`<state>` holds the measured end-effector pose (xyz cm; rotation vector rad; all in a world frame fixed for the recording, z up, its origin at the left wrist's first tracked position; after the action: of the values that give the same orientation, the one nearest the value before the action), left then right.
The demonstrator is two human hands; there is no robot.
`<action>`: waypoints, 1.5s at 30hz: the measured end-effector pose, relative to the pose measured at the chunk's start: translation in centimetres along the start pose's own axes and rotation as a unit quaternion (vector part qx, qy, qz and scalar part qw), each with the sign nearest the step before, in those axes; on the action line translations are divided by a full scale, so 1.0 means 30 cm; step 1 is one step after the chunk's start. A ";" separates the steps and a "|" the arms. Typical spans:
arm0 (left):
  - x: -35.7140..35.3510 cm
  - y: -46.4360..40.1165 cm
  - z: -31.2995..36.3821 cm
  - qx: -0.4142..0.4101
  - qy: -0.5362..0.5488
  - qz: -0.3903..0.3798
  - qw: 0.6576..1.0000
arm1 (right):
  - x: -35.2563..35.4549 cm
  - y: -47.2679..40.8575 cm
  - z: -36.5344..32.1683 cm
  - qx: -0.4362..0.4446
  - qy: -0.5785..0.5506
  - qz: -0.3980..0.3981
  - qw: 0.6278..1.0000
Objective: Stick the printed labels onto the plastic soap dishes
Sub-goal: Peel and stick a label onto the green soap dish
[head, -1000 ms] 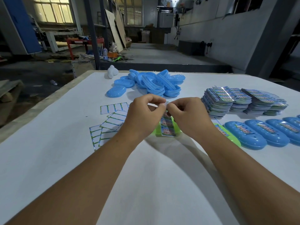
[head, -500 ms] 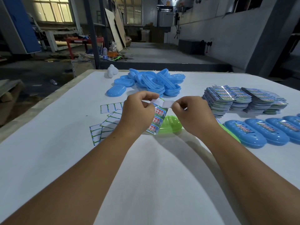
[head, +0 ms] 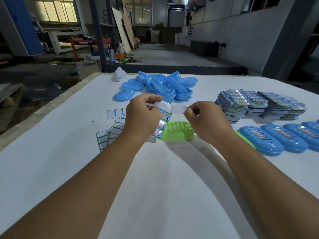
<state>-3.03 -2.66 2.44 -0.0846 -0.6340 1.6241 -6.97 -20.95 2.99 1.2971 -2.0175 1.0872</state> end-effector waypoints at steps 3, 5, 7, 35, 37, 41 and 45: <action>0.006 -0.007 -0.005 -0.001 -0.019 0.004 1.000 | 0.000 0.002 0.000 0.000 0.013 -0.001 1.000; 0.007 -0.007 -0.003 -0.006 -0.032 0.001 0.999 | -0.001 0.003 -0.002 0.005 0.033 -0.002 0.999; 0.005 -0.004 0.001 -0.013 -0.043 -0.004 0.999 | -0.001 0.001 -0.001 0.010 0.052 -0.003 0.999; 0.020 -0.014 -0.024 0.065 -0.009 -0.134 0.989 | 0.031 -0.012 0.040 0.019 0.136 0.007 0.991; 0.035 -0.021 -0.030 0.066 -0.035 -0.106 0.992 | 0.029 -0.013 0.044 0.013 0.116 0.016 0.993; 0.081 -0.036 -0.042 0.057 -0.181 -0.029 0.981 | 0.020 -0.011 0.037 0.001 0.031 0.004 1.000; 0.092 -0.037 -0.076 0.071 -0.386 -0.069 0.917 | 0.010 -0.001 0.013 0.004 -0.026 0.003 1.000</action>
<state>-1.59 0.75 1.86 0.7290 -1.0840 1.5336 -7.07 -21.43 3.01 1.3372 -2.0582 1.0753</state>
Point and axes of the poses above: each hand's wrist, its own y-axis away from the middle knuckle, its own x-axis out of the back of the hand, z = x × y, the point moved 4 cm from there along -y, towards the middle knuckle, and after that the axes turned 3 degrees about -z, right-handed, at the moved point
